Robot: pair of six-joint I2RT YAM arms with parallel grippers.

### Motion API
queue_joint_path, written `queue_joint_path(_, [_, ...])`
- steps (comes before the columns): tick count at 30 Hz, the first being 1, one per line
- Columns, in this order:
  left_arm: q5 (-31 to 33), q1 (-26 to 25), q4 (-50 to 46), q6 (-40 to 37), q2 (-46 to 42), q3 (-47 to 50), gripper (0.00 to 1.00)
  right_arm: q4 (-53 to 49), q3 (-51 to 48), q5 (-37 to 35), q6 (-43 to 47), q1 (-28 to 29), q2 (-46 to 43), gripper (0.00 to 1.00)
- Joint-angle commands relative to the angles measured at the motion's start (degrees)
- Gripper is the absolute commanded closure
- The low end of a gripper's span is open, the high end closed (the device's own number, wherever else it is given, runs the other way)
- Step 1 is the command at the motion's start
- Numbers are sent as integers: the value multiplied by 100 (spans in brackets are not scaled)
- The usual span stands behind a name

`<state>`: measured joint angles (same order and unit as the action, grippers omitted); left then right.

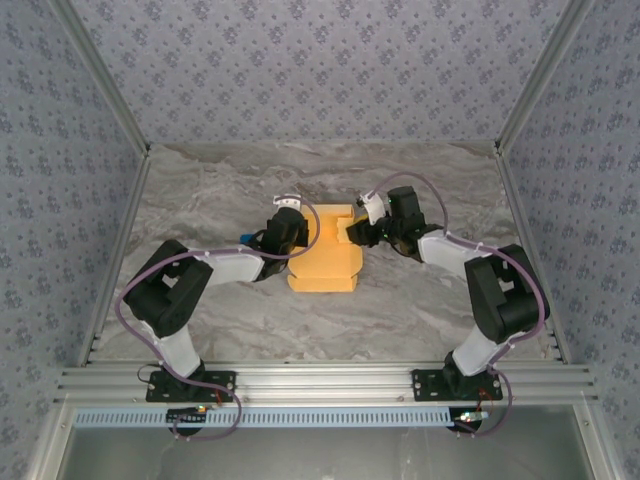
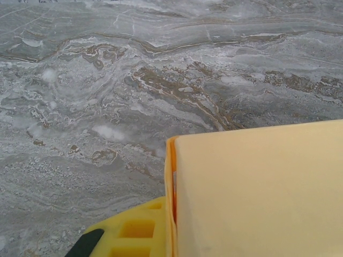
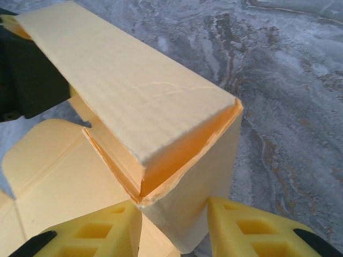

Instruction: Fold the paper box

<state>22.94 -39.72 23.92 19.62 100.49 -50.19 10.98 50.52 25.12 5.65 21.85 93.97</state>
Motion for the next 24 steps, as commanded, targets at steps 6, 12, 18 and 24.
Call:
queue_joint_path(6, [-196, -30, 42, 69, -180, -80, 100, 282, 36, -2032, -139, 456, -53, 62])
queue_joint_path(12, [-201, -36, 35, 69, -152, -109, 100, 146, 175, -3166, -515, 751, 66, 62])
queue_joint_path(18, [-192, -38, 34, 69, -160, -94, 100, 151, 255, -3603, -823, 868, 212, 65])
queue_joint_path(24, [-173, -35, 33, 70, -179, -70, 100, -104, 464, -4255, -1251, 986, 375, 75])
